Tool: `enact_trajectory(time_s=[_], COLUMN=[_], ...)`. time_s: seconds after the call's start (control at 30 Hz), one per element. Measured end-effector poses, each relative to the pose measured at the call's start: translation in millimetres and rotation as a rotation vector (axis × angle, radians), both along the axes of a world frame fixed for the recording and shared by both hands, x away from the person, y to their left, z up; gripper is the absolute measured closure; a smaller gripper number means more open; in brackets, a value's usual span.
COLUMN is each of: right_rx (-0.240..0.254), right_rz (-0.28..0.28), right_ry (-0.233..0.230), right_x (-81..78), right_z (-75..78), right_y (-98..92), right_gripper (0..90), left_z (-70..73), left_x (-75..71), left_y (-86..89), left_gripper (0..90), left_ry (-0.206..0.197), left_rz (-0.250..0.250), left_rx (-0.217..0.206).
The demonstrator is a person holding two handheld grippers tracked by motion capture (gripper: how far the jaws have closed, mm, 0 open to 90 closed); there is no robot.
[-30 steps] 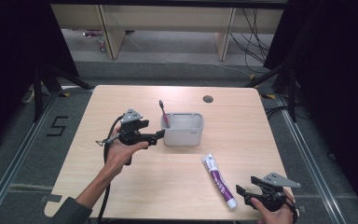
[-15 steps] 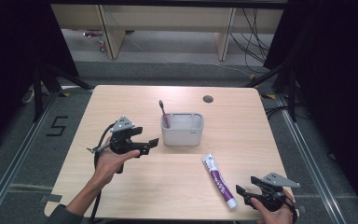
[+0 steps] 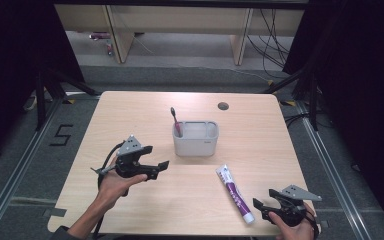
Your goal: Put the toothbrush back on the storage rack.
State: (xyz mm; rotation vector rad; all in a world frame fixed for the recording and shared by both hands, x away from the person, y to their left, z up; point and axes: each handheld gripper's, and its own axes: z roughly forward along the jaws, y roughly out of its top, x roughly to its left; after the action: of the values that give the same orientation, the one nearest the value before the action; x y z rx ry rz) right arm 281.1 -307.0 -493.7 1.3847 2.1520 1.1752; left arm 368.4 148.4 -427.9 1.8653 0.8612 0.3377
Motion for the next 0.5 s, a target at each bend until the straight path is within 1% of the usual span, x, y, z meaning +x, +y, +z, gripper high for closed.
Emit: enact_trajectory(time_s=[0.03, 0.07, 0.1, 0.13, 0.17, 0.2, 0.23, 0.27, 0.3, 0.4, 0.43, 0.5], right_rx=[-0.018, -0.021, -0.025, -0.004, 0.004, 0.001, -0.008, 0.014, -0.015, -0.001, 0.011, 0.008], right_rz=[-0.007, -0.008, -0.006, 0.001, -0.003, -0.004, -0.005, 0.003, -0.006, 0.002, -0.001, -0.001], right_ry=[-0.001, -0.002, -0.002, 0.011, 0.02, 0.014, -0.008, 0.002, 0.008, 0.018, 0.009, 0.01], right_x=[-0.4, -0.2, -0.1, -0.4, -1.0, -1.0, -0.3, 0.1, -0.8, -0.5, -0.1, -0.2], right_z=[1.0, 0.6, 0.5, 0.6, 1.0, 1.2, 0.4, -0.4, 1.1, 0.8, -0.3, -0.1], right_y=[-1.3, -1.4, -1.4, -0.4, 0.4, 0.5, 0.2, 1.4, 0.6, 1.0, 1.7, 1.1], right_gripper=[26.5, 26.5, 26.5, 26.5, 26.5, 26.5, 26.5, 26.5, 26.5, 26.4, 26.5, 26.4], left_z=[-1.2, -2.1, -3.4, -4.4, -5.5, -7.0, -7.9, -9.3, -9.9, -12.5, -13.4, -15.5], left_x=[-1.4, -2.8, -4.4, -6.4, -7.9, -9.0, -10.6, -11.6, -12.4, -15.8, -17.0, -19.3], left_y=[0.4, 1.5, 2.4, 3.8, 5.3, 6.9, 8.2, 9.3, 11.2, 16.0, 18.1, 22.3], left_gripper=[16.4, 16.4, 16.4, 16.4, 16.4, 16.4, 16.4, 16.4, 16.4, 16.4, 16.4, 16.4], left_ry=[0.001, 0.002, 0.004, 0.009, 0.009, 0.01, 0.009, 0.01, 0.012, 0.014, 0.013, 0.02], left_rz=[-0.002, -0.009, -0.014, -0.013, -0.016, -0.023, -0.015, -0.016, -0.022, -0.022, -0.024, -0.021], left_rx=[-0.003, 0.003, 0.0, 0.003, 0.009, 0.005, 0.009, 0.006, 0.011, 0.011, 0.012, 0.019])
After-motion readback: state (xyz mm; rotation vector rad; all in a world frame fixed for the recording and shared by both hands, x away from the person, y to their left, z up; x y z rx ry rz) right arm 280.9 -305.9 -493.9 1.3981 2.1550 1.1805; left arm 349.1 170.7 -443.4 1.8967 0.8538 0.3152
